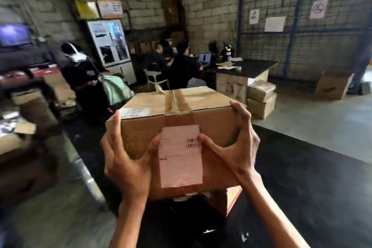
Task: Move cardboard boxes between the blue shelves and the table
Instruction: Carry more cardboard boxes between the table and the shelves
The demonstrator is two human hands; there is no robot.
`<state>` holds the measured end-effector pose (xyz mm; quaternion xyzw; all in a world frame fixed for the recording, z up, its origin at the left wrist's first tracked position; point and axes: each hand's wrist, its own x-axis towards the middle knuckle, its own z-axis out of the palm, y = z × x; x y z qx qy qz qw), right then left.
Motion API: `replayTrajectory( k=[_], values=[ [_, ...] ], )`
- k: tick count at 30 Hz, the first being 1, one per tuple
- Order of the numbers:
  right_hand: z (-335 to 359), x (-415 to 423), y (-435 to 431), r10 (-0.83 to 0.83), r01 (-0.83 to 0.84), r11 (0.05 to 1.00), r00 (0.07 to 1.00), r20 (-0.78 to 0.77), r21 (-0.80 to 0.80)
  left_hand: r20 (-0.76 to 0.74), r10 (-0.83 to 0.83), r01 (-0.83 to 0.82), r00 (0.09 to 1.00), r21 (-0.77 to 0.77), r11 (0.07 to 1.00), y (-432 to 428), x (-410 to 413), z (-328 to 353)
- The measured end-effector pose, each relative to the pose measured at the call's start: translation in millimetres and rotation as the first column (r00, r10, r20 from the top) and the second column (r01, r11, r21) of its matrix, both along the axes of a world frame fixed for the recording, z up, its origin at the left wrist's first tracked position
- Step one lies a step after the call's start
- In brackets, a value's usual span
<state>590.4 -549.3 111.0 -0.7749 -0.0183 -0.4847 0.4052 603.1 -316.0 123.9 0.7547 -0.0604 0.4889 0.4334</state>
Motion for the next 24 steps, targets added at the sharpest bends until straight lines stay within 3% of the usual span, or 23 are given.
replayTrajectory(
  k=[4,10,17,24],
  values=[
    [-3,24,103,0.263,-0.263,0.964,0.965,0.014,0.043,0.005,0.294,-0.294,0.956,0.024,0.956,93,-35,-2],
    [-11,10,255,0.581,-0.583,0.809,0.813,0.044,0.071,0.031,0.633,-0.634,0.773,0.033,0.773,210,-126,-4],
    [-23,-68,378,0.848,-0.853,0.516,0.522,0.091,0.083,0.073,0.829,-0.829,0.555,-0.041,0.558,275,-268,-17],
    [-34,-167,451,0.966,-0.970,0.237,0.242,0.087,0.058,0.024,0.957,-0.949,0.290,-0.123,0.290,283,-395,-34]
  ],
)
